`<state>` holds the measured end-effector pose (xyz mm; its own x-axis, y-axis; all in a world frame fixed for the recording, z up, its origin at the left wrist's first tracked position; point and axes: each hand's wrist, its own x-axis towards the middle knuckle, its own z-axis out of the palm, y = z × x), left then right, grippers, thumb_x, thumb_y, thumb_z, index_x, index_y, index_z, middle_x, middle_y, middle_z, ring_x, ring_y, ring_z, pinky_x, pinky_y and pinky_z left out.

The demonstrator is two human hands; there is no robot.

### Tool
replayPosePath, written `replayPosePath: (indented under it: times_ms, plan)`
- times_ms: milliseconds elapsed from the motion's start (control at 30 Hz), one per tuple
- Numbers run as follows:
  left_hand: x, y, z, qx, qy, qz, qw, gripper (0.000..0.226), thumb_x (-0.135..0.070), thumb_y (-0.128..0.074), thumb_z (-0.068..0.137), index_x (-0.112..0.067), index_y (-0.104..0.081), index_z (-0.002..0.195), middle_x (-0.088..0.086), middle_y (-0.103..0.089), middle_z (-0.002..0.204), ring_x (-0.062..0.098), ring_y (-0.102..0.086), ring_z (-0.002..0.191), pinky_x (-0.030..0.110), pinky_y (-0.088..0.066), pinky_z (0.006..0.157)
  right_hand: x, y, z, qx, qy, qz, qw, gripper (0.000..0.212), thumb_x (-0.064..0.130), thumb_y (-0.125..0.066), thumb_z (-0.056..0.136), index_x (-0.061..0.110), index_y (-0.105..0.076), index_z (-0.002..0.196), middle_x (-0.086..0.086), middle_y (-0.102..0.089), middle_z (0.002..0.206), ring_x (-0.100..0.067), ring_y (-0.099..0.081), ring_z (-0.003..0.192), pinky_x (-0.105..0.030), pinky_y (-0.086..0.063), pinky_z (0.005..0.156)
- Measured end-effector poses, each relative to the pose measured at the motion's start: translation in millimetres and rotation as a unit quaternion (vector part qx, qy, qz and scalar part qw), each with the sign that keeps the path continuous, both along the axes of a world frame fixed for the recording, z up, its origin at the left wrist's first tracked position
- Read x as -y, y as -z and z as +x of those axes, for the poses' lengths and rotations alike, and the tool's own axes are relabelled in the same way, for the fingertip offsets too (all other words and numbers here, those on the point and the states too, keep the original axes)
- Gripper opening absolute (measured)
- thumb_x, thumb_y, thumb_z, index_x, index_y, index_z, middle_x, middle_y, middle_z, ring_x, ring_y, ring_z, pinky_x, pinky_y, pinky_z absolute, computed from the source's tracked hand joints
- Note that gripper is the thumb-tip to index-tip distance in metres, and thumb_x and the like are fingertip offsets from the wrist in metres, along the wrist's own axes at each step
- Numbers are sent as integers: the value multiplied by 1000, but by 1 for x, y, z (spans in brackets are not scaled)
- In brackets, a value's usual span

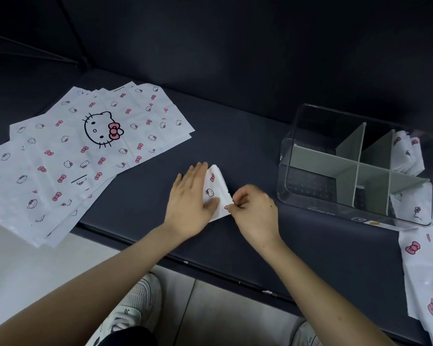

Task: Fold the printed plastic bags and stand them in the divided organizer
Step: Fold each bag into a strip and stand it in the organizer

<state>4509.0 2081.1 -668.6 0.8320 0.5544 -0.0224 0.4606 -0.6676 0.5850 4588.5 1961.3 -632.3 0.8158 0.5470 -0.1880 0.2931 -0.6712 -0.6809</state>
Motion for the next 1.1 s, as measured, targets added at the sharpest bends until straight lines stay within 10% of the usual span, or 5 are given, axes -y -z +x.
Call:
replayPosePath:
  times_ms: [267, 600, 800, 933, 1100]
  plan:
    - [-27, -77, 9, -51, 107, -377, 919, 33, -12, -73, 82, -14, -63, 113, -4, -73, 103, 16, -68, 99, 25, -53, 82, 47, -58, 39, -102, -124, 119, 980, 34, -3, -76, 73, 26, -58, 76, 8, -63, 71, -6, -56, 66, -22, -49, 67]
    - [66, -100, 75, 124, 30, -530, 838, 28, -3, -69, 83, -9, -66, 109, 4, -74, 100, 21, -71, 93, 28, -56, 78, 111, -76, 65, -303, 201, 321, 874, 11, 10, -61, 89, 3, -68, 95, -8, -75, 93, -21, -72, 89, -27, -59, 73]
    - [106, -100, 145, 146, 204, -107, 962, 29, -19, -62, 92, -22, -59, 120, -6, -62, 111, 12, -55, 105, 24, -40, 91, 170, -83, 104, -63, 424, 379, 820, 8, 9, -60, 92, 10, -64, 86, 5, -72, 73, -16, -71, 80, -24, -58, 65]
    - [129, -94, 206, 117, 365, 168, 908, 47, -22, -52, 96, -26, -44, 143, 6, -38, 149, 28, -29, 137, 43, -23, 109, 204, -87, 130, 127, 461, 306, 823, 10, 18, -56, 90, 12, -62, 94, 9, -67, 66, -12, -65, 66, -28, -54, 65]
    - [154, -78, 247, -7, 354, 199, 914, 55, -30, -34, 103, -35, -10, 153, 9, 2, 161, 30, 4, 147, 46, -11, 118, 208, -87, 161, 227, 445, 250, 829, 6, 20, -54, 93, 16, -58, 93, 9, -56, 62, 2, -51, 52, -8, -37, 52]
